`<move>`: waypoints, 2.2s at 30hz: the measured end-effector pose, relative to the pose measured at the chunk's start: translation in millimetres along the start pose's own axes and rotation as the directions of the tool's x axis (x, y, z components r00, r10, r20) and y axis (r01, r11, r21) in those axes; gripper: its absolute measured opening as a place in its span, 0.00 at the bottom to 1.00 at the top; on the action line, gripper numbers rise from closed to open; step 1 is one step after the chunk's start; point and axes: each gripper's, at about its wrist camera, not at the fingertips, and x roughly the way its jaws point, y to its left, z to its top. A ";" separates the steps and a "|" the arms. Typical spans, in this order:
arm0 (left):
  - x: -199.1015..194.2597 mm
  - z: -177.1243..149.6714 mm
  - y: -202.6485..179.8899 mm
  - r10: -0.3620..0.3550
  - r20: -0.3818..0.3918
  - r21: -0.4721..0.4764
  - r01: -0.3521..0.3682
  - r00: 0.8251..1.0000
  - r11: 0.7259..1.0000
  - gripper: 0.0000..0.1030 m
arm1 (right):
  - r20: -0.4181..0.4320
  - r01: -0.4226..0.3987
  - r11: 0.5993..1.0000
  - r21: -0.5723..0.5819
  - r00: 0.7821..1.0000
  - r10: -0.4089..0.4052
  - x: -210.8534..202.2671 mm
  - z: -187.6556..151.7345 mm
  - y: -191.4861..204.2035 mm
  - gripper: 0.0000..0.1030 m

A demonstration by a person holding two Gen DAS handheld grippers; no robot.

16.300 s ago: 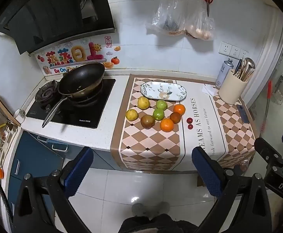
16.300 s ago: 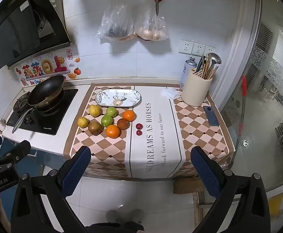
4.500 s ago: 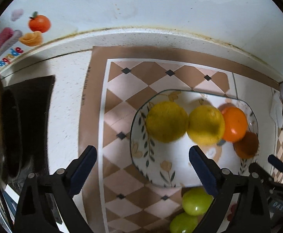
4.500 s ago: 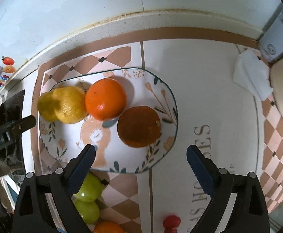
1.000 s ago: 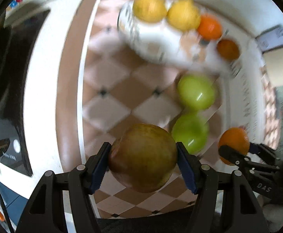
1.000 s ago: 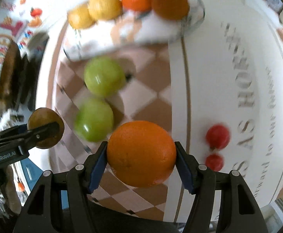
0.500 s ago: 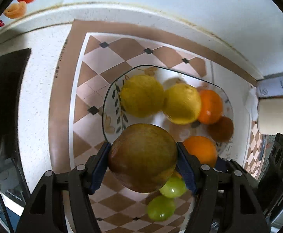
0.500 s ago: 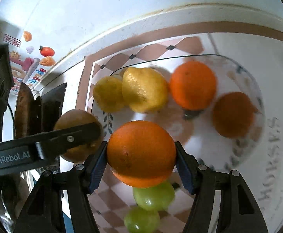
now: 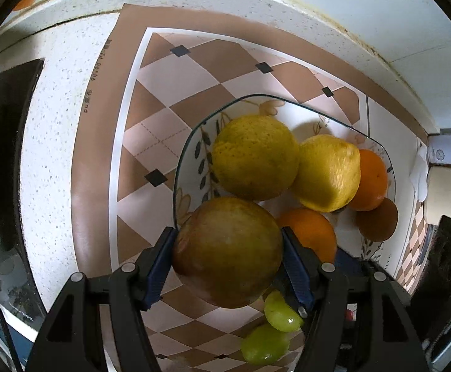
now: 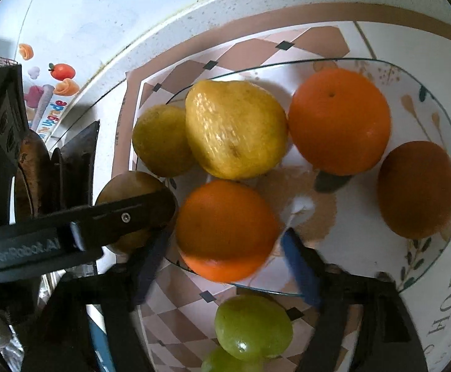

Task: Organize fruits
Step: 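Place the brown fruit on the plate with the left tool while the right places the orange, then lift both open tools back from the plate, then grasp a green apple with the left tool while the right tool grasps another green apple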

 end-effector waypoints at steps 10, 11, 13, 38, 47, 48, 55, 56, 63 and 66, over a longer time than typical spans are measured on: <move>-30.3 -17.8 -10.8 0.088 0.119 0.040 -0.093 0.989 0.995 0.87 | 0.045 0.203 0.979 -0.002 0.978 -0.203 -47.4 -10.9 -13.4 0.94; -35.0 -21.5 -11.7 0.094 0.133 0.043 -0.101 0.987 0.994 0.87 | 0.053 0.226 0.974 0.004 0.973 -0.226 -53.3 -12.7 -15.7 0.94; -45.6 -25.5 -8.9 0.115 0.164 0.052 -0.125 0.980 0.991 0.87 | 0.070 0.262 0.965 0.016 0.962 -0.263 -64.6 -16.6 -19.9 0.94; -158.7 -170.5 -51.7 0.125 0.486 0.139 -0.218 0.865 0.966 0.87 | 0.319 0.348 0.937 -0.032 0.892 -0.320 -222.3 -129.0 8.7 0.94; -179.5 -201.7 -59.2 0.097 0.524 0.154 -0.206 0.846 0.966 0.87 | 0.376 0.335 0.942 -0.036 0.877 -0.298 -257.1 -157.6 21.3 0.94; -180.8 -203.6 -59.9 0.093 0.525 0.154 -0.202 0.846 0.967 0.87 | 0.380 0.332 0.943 -0.037 0.877 -0.294 -259.6 -159.0 22.2 0.94; -171.4 -203.3 -63.1 0.108 0.504 0.146 -0.208 0.857 0.967 0.87 | 0.392 0.304 0.952 -0.027 0.879 -0.270 -263.5 -158.9 22.1 0.94; -167.2 -200.9 -63.8 0.113 0.493 0.146 -0.209 0.863 0.967 0.87 | 0.391 0.299 0.954 -0.022 0.881 -0.267 -262.3 -157.7 20.5 0.94; -104.2 -174.9 -64.1 0.169 0.390 0.155 -0.245 0.905 0.957 1.00 | 0.338 0.182 0.983 0.016 0.924 -0.176 -231.7 -138.5 -11.0 0.94; -61.4 -166.4 -63.6 0.192 0.297 0.175 -0.251 0.935 0.952 1.00 | 0.287 0.127 0.991 0.039 0.949 -0.133 -204.7 -130.6 -31.0 0.94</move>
